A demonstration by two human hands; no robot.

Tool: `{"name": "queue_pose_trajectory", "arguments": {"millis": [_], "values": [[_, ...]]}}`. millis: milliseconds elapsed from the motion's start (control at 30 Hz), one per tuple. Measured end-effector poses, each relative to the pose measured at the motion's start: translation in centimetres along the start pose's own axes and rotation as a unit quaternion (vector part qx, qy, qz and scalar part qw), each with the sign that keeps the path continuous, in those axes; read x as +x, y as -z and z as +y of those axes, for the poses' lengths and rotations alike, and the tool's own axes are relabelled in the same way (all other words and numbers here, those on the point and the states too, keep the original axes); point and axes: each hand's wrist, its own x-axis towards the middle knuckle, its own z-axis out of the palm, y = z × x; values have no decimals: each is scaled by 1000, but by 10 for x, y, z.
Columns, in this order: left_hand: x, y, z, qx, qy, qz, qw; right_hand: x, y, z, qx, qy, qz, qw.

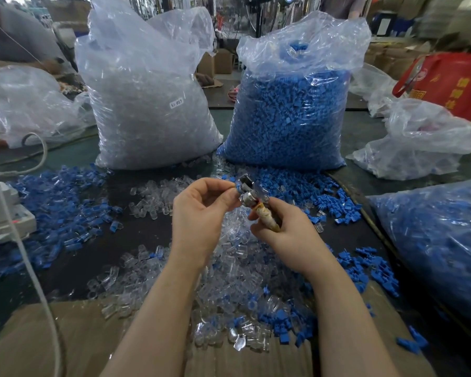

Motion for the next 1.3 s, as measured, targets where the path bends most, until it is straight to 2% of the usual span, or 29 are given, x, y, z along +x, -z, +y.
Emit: {"name": "queue_pose_trajectory", "arguments": {"millis": [433,667,1300], "values": [[-1,-2,2,-11,-2,-8,1000,0,-2,5,-45,-4,5,999],[0,2,2,-19,-3,-15,1000,-1,-1,2,3,-23,-35,999],[-1,2,5,-14,3,-9,1000,-1,-5,-1,-70,-15,13,997]]}}
